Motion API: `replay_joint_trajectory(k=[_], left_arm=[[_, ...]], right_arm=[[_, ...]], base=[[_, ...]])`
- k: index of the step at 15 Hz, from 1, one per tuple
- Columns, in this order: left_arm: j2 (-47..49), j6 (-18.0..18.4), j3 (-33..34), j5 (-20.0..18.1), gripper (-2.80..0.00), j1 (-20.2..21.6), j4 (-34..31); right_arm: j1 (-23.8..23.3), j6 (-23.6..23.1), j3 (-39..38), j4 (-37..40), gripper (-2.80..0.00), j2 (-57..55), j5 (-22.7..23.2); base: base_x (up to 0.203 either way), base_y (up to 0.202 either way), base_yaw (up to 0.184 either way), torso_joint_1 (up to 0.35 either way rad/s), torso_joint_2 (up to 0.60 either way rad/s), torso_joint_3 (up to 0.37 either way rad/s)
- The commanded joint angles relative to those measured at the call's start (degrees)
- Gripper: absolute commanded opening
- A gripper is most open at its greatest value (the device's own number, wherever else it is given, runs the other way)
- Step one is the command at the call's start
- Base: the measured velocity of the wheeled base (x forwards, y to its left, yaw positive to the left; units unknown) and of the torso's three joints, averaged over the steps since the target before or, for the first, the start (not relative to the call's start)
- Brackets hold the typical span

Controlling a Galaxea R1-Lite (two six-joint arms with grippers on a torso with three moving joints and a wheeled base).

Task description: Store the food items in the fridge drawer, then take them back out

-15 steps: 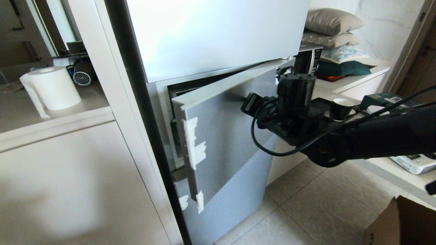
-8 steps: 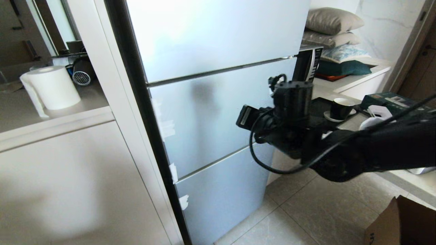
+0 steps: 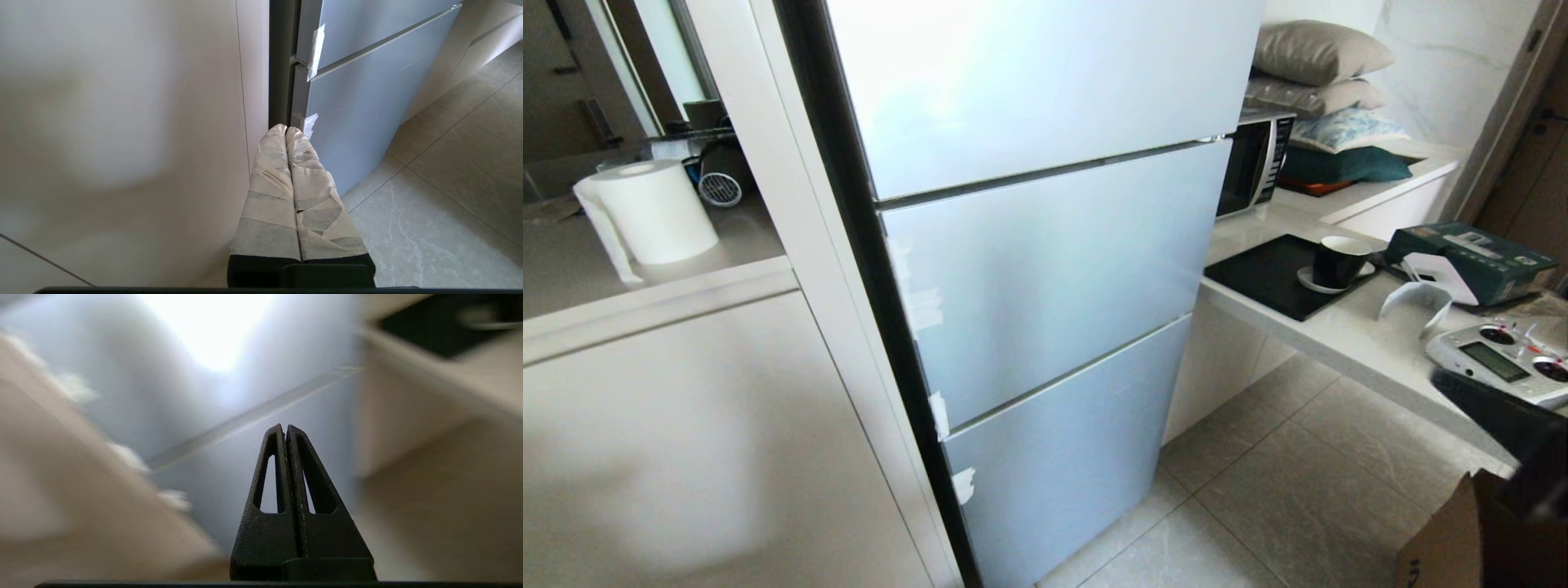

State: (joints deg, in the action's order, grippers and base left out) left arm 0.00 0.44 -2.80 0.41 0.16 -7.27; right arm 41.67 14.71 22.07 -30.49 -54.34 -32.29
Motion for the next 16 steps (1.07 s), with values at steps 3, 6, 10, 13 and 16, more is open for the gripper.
replay_joint_trajectory(k=[3, 6, 10, 13, 16], left_arm=[[0.0, 0.0, 0.0, 0.0, -2.80, 0.0, 0.0], [0.0, 0.0, 0.0, 0.0, -2.80, 0.0, 0.0], [0.0, 0.0, 0.0, 0.0, -2.80, 0.0, 0.0], [0.1, 0.0, 0.0, 0.0, -2.80, 0.0, 0.0], [0.0, 0.0, 0.0, 0.0, -2.80, 0.0, 0.0]], right_arm=[[-16.1, -5.9, -11.7, 4.4, -2.80, 21.6, -4.6], [-33.2, -7.0, -18.0, 6.0, -2.80, 26.7, 13.7], [-39.7, -17.7, -21.2, 22.1, -2.80, 41.9, 26.5], [-40.9, -21.2, -21.7, 27.8, -2.80, 53.7, 31.7], [-41.4, -21.9, -22.1, 30.9, -2.80, 54.4, 34.0]], base=[[0.000, 0.000, 0.000, 0.000, 0.00, 0.000], [0.000, 0.000, 0.000, 0.000, 0.00, 0.000], [0.000, 0.000, 0.000, 0.000, 0.00, 0.000], [0.000, 0.000, 0.000, 0.000, 0.00, 0.000], [0.000, 0.000, 0.000, 0.000, 0.00, 0.000]])
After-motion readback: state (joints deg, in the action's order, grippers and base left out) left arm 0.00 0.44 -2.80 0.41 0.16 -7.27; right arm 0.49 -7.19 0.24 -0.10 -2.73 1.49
